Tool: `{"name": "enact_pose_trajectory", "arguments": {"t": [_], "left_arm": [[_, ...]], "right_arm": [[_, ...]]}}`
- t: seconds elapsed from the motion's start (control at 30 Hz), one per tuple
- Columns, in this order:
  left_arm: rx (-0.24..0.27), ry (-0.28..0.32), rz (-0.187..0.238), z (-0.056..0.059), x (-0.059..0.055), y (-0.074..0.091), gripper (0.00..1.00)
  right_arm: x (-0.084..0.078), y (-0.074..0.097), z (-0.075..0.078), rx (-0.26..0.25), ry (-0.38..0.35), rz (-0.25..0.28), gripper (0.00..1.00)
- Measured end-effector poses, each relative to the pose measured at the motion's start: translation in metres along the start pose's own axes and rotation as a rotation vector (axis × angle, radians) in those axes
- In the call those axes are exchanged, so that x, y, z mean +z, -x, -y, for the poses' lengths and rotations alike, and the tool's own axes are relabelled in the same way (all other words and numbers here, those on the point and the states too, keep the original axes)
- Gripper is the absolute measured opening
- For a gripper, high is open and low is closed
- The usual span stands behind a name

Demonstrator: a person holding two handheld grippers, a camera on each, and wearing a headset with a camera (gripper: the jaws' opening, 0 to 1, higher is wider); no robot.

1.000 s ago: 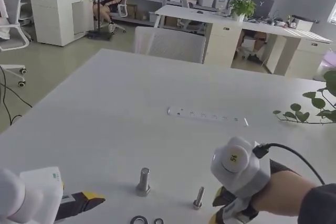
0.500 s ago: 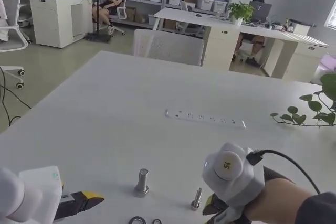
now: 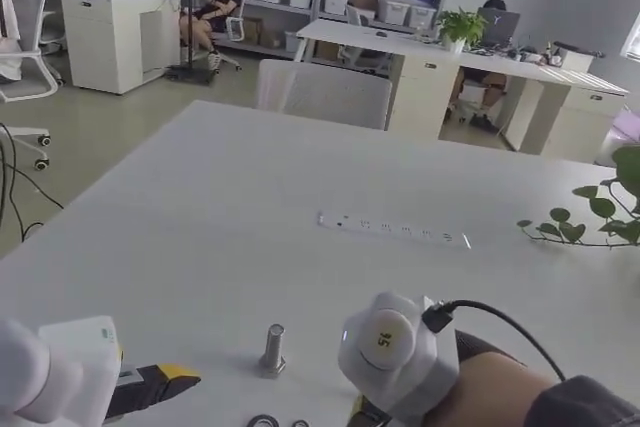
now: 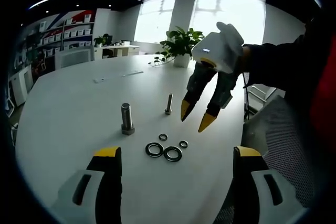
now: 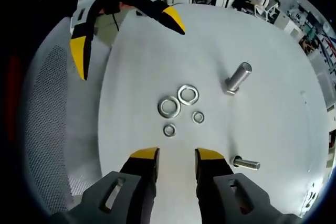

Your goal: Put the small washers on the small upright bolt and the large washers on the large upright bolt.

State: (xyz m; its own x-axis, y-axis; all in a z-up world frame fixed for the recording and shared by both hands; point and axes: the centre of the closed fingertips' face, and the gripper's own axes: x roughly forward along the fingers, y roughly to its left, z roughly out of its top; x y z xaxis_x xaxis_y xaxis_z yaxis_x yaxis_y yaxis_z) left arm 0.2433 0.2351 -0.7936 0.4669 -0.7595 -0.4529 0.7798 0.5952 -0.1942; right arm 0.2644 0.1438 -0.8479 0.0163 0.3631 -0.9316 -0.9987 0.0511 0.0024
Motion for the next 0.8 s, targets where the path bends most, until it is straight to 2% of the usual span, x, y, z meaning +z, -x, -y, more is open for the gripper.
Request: {"name": "enact_pose_trajectory", "arguments": {"t": [0.2,0.8], "left_arm": [[0.002,0.001,0.001,0.000,0.000,0.000,0.87],[0.003,0.003,-0.001,-0.001,-0.002,0.002,0.87]], "right_arm": [[0.008,-0.008,-0.005,0.016,0.023,-0.001,0.28],[0.010,-0.026,-0.008,0.037,0.049,-0.028,0.23]]}}
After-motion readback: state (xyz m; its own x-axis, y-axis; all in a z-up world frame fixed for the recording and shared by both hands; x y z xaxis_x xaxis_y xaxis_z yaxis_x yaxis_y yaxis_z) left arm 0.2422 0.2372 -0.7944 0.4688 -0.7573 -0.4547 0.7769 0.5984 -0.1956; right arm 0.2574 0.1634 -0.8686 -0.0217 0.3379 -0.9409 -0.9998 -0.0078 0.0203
